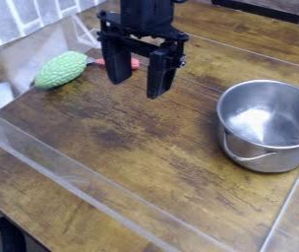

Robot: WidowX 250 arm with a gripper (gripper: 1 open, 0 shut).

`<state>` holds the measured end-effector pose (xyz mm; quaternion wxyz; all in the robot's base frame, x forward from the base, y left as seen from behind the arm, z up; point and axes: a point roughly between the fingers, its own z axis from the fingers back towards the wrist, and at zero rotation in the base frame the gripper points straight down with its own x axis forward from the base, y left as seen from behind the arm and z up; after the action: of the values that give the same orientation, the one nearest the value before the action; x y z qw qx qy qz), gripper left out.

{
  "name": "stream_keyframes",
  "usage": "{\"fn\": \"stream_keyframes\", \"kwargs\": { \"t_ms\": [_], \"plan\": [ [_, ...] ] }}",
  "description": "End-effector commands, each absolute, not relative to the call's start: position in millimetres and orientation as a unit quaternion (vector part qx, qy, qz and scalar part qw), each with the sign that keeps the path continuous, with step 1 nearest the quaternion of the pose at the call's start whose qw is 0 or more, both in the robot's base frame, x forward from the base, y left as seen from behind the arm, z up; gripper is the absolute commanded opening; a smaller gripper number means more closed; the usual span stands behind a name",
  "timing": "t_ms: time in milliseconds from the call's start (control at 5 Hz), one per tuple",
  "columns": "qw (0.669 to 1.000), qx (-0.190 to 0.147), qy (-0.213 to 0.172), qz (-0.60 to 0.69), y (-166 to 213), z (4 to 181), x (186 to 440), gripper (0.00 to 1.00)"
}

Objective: Move the pink spoon to the right side of the table

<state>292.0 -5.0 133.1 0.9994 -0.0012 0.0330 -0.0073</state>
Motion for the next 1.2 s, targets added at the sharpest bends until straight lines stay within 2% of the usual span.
{"fn": "stream_keyframes", "kwargs": {
  "t_ms": [0,1000],
  "plan": [
    [0.999,-0.001,0.041,-0.003,-1.2,126.4,293.9,1.00],
    [0.996,0.006,0.090,0.014,13.2,89.2,296.7,1.00]
  ]
}}
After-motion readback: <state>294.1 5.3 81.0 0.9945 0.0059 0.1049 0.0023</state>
